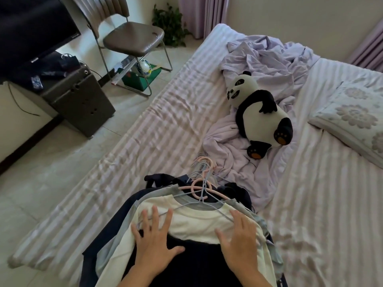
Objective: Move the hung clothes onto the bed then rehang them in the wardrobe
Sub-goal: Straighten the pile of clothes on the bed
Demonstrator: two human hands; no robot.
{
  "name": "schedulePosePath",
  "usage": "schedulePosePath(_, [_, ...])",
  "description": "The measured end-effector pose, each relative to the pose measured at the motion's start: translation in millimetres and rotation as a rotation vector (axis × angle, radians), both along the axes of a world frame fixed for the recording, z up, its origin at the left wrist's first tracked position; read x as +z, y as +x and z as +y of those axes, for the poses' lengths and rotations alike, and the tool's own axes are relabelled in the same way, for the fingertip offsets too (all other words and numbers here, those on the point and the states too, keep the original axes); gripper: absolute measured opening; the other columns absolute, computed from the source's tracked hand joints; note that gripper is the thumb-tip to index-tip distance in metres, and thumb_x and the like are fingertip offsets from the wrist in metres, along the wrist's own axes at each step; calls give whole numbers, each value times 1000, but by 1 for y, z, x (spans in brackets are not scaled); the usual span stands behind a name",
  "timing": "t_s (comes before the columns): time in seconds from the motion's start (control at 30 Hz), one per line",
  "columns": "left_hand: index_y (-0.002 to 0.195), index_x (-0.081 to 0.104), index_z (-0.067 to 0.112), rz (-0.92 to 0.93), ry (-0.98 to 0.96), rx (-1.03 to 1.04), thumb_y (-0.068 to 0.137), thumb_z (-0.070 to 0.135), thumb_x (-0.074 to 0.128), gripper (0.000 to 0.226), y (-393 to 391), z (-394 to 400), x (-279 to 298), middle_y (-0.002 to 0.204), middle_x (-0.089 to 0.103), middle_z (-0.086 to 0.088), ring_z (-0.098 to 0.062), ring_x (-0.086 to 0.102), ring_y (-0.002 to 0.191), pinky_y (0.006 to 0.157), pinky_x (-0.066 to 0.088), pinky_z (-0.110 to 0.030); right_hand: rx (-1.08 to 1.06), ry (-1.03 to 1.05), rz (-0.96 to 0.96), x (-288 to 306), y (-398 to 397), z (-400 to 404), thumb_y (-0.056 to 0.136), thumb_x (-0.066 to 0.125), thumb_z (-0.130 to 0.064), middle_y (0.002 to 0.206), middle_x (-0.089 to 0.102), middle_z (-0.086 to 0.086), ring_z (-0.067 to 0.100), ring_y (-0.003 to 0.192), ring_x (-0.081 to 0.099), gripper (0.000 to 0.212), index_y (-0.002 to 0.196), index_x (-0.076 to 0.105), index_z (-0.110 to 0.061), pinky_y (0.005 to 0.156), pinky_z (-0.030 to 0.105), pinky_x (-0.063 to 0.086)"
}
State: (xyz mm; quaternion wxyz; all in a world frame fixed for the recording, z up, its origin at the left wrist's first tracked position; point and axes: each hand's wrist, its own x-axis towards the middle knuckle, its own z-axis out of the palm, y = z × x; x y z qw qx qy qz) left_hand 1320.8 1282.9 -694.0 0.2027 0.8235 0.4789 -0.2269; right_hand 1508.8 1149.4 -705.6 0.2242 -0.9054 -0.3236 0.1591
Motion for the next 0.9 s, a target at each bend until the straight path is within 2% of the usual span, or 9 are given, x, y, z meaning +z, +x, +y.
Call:
schedulePosePath(0.07, [133, -43, 46, 16, -18, -1, 75, 79, 54, 118, 2, 3, 0, 143, -53, -5, -34, -49, 132, 111, -18, -65, 174, -147, -108, -2, -14, -12, 62, 70, -66, 143, 52, 4, 25, 135, 40, 97, 140, 50, -13, 121, 50, 7])
schedulePosePath(0.13, [131, -45, 47, 48, -25, -21, 74, 75, 59, 122, 1, 5, 4, 144, -52, -5, -35, -46, 133, 112, -16, -64, 250, -306, -94, -4, -26, -21, 48, 62, -80, 150, 45, 5, 27, 139, 35, 118, 144, 47, -13, 117, 59, -8])
schedulePosePath(0.2, [131, -45, 47, 92, -27, -34, 75, 66, 67, 127, 1, 6, 9, 145, -50, -5, -36, -42, 136, 114, -12, -63, 283, -397, -67, -9, -33, -28, 40, 68, -80, 154, 41, 5, 30, 140, 33, 127, 145, 45, -13, 113, 66, -7])
schedulePosePath(0.3, [140, -36, 43, 122, -36, 7, 77, 50, 73, 127, 8, 2, 20, 152, -41, -10, -38, -35, 141, 117, -5, -61, 271, -484, -65, -14, -36, -28, 41, 74, -77, 156, 37, 7, 33, 142, 28, 132, 149, 36, -11, 110, 67, -3])
schedulePosePath(0.33, [144, -32, 41, 104, -44, 21, 77, 50, 73, 125, 10, 0, 25, 154, -37, -12, -38, -33, 142, 118, -6, -60, 260, -525, -27, -7, -36, -23, 46, 73, -77, 159, 30, 7, 33, 145, 21, 132, 152, 29, -12, 109, 67, -1])
schedulePosePath(0.4, [148, -26, 39, 42, -69, 33, 76, 54, 72, 122, 11, -6, 37, 158, -30, -12, -35, -29, 144, 118, -8, -57, 265, -601, -11, 12, -36, -12, 69, 64, -73, 166, 2, 5, 33, 151, -4, 120, 157, 4, -17, 109, 66, -3])
schedulePosePath(0.47, [148, -26, 41, -23, -60, 35, 75, 59, 70, 122, 5, -12, 52, 160, -23, -11, -31, -27, 146, 119, -10, -53, 308, -591, 22, 32, -37, -8, 81, 54, -69, 165, -11, 2, 35, 149, -17, 103, 156, 1, -23, 109, 65, -9])
schedulePosePath(0.57, [149, -23, 43, -90, -15, 76, 73, 63, 67, 119, -15, -23, 78, 163, -16, -8, -29, -24, 147, 120, -10, -50, 381, -525, 54, 66, -47, -6, 84, 52, -66, 165, 1, -2, 34, 150, -14, 84, 151, 20, -28, 110, 63, -9])
schedulePosePath(0.9, [154, 3, 42, -278, 97, 183, 70, 69, 66, 108, -136, -62, 192, 164, 5, -5, -22, 4, 151, 122, 11, -42, 495, -244, 9, 199, -145, -27, 87, 49, -68, 162, 15, -10, 19, 152, -2, 76, 151, 24, -35, 117, 54, -6])
